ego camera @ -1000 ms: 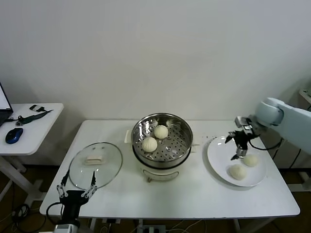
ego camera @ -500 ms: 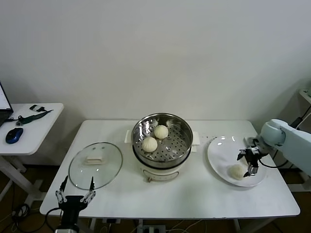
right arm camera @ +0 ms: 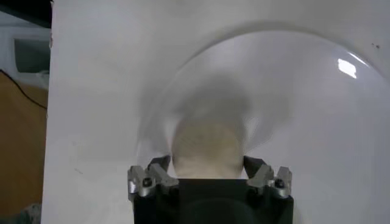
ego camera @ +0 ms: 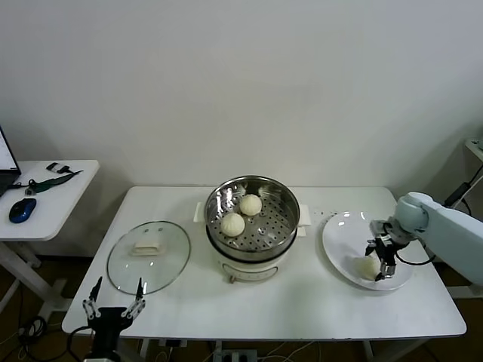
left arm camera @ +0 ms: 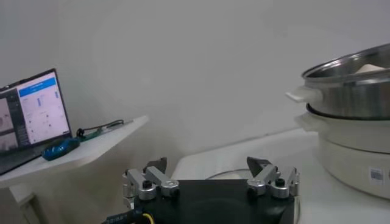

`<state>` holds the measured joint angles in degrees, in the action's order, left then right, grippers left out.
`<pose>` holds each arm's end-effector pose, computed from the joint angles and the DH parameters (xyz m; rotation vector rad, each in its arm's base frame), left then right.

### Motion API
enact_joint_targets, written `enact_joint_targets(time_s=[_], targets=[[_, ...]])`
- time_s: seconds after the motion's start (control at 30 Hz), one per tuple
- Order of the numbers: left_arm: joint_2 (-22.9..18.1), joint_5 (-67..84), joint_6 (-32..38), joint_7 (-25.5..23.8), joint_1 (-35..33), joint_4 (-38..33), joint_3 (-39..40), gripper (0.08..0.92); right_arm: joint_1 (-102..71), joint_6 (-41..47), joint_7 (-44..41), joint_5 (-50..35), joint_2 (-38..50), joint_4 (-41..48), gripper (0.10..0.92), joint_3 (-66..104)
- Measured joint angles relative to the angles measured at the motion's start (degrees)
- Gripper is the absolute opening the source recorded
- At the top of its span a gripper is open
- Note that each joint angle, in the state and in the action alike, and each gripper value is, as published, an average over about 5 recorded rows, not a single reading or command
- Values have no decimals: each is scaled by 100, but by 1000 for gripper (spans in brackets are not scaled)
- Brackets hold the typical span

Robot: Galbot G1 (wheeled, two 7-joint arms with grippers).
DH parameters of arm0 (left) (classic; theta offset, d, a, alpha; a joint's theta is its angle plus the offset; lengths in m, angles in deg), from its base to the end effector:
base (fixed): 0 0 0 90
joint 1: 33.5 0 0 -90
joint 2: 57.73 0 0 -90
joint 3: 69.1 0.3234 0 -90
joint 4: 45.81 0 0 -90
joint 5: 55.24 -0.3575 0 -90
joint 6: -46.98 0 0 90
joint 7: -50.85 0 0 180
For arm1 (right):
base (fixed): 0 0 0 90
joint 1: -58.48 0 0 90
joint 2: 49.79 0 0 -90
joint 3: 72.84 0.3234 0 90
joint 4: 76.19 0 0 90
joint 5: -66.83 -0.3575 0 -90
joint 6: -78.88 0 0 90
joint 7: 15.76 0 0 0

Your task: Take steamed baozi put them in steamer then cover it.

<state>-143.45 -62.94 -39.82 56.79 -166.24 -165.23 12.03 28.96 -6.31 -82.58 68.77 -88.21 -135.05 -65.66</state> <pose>0.1284 0.0589 -0.3144 0.2390 -2.9388 -0.4400 0.5007 -0.2096 -0.2395 1.2673 -1.2363 1.1903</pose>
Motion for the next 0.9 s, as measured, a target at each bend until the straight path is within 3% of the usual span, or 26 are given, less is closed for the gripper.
enact_joint_targets(time_s=[0.47,0.9], targets=[[5,14,4,4,-22,2,-5,823,414,-426,-208,-36,-100,83,662,-199],[13,12,25,10,-107,-33,11,823,2596,-1974,-680,34,-760,-54,662,-1351]])
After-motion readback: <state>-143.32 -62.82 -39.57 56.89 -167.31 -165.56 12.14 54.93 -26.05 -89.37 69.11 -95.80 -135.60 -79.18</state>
